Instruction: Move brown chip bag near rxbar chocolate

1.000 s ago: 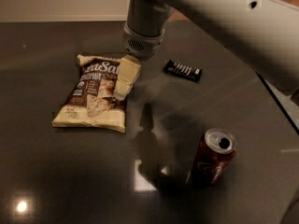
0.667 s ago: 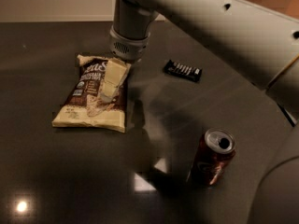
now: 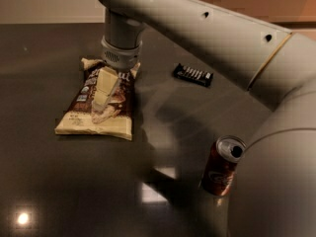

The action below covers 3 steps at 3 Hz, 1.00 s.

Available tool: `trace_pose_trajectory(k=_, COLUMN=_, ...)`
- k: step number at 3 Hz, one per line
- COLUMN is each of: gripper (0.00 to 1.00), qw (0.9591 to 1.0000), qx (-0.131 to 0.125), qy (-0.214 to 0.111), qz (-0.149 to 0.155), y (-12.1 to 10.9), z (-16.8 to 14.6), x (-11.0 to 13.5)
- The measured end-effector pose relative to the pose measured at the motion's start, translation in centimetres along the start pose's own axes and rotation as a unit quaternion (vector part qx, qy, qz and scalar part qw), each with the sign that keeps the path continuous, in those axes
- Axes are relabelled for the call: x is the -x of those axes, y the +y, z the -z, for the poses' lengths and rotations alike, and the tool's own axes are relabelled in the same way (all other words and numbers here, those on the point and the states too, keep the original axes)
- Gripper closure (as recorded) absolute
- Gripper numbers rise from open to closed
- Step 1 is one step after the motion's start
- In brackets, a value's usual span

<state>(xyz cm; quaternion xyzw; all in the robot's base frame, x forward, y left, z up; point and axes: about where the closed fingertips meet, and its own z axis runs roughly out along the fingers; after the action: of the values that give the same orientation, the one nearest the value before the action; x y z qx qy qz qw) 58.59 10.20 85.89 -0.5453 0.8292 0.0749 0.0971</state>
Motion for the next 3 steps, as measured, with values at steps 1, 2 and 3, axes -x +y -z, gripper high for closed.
trace_pose_trajectory(k=1, gripper=0.0, qw=0.9994, qx=-0.01, qy=0.015, qz=-0.028, y=-0.51, z=-1.25, x=0.7)
trace_pose_trajectory(k=2, gripper=0.0, qw=0.9981, qx=-0.011, qy=0.024, qz=-0.057, y=-0.67, z=-1.98, x=1.08)
trace_pose_trajectory(k=3, gripper=0.18, qw=0.9974, qx=-0.005, qy=0.022, qz=-0.069, y=-0.51, z=-1.9, x=1.39)
